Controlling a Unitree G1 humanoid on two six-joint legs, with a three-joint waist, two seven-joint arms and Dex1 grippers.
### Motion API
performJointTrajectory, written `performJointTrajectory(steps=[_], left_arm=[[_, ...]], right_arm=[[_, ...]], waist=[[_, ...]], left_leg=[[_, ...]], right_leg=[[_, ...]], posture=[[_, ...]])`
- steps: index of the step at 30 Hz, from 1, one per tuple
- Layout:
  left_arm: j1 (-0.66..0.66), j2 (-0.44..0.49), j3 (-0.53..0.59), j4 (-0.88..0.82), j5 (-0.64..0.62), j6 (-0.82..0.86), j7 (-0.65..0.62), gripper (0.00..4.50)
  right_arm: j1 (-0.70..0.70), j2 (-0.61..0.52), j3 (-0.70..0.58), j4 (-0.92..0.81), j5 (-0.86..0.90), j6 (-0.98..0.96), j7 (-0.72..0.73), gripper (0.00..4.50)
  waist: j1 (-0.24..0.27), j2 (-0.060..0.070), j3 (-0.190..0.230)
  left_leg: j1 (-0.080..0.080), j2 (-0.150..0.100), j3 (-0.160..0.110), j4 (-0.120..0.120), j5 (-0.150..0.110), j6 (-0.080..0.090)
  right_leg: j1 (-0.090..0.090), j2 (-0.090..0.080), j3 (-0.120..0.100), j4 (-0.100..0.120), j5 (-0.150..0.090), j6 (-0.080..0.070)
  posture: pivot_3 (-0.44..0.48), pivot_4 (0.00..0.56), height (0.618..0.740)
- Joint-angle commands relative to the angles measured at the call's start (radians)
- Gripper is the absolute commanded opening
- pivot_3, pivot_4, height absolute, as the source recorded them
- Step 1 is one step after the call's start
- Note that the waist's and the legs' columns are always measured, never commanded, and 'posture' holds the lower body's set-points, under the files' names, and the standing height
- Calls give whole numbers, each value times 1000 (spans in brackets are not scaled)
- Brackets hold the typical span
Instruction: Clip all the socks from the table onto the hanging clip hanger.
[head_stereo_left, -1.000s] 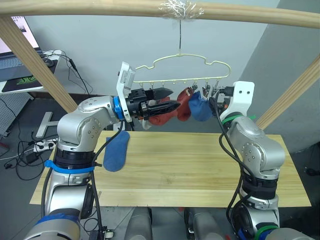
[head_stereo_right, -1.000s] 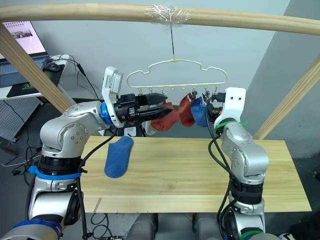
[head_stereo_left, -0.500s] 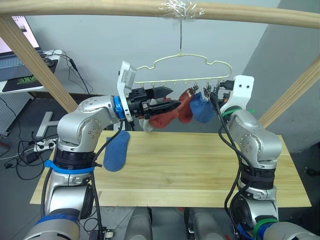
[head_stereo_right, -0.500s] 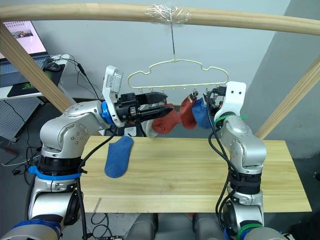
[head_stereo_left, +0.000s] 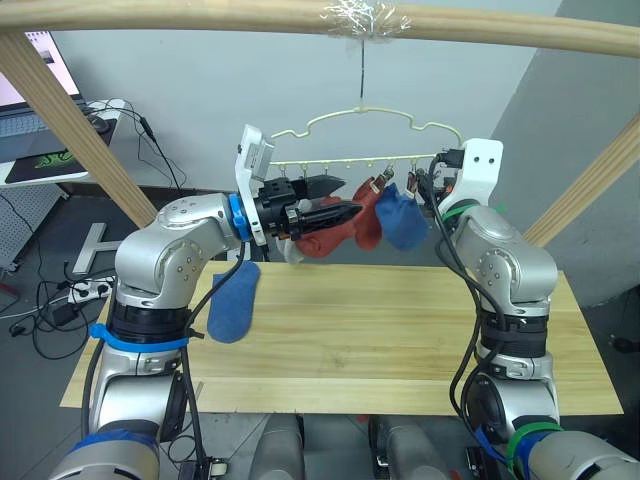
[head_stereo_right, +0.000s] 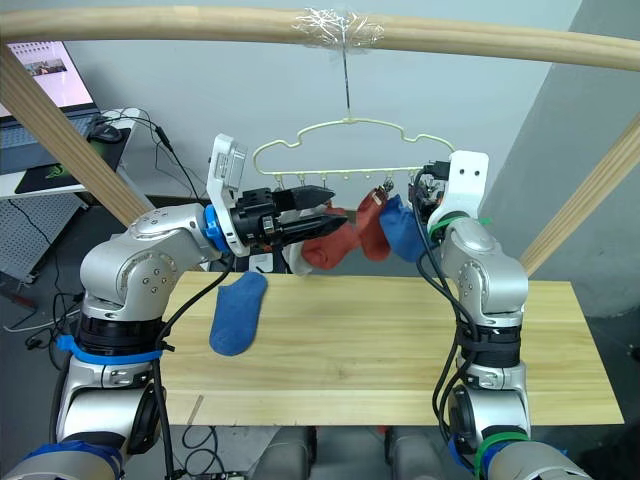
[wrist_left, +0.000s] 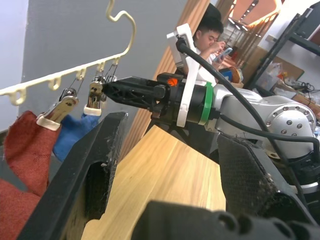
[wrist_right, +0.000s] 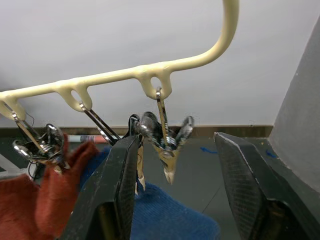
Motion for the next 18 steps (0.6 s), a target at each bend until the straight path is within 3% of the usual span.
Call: performJointTrajectory(steps=[1, 18], left_arm=[[-1, 12, 7, -45, 1, -22, 1, 3261], [-9, 1, -16, -26, 7, -41, -11, 3261]], right_arm=[[-17, -12, -17, -19, -4, -18, -3, 2463], [39, 40, -68, -233, 76, 111, -18, 2463]], waist=[[0, 0, 0], [-1, 0, 0]], left_leg=[[0, 0, 0, 0, 0, 0], [0, 0, 0, 0, 0, 0]], right_leg=[[0, 0, 0, 0, 0, 0], [0, 0, 0, 0, 0, 0]], posture=[[140, 190, 740], [107, 192, 740]])
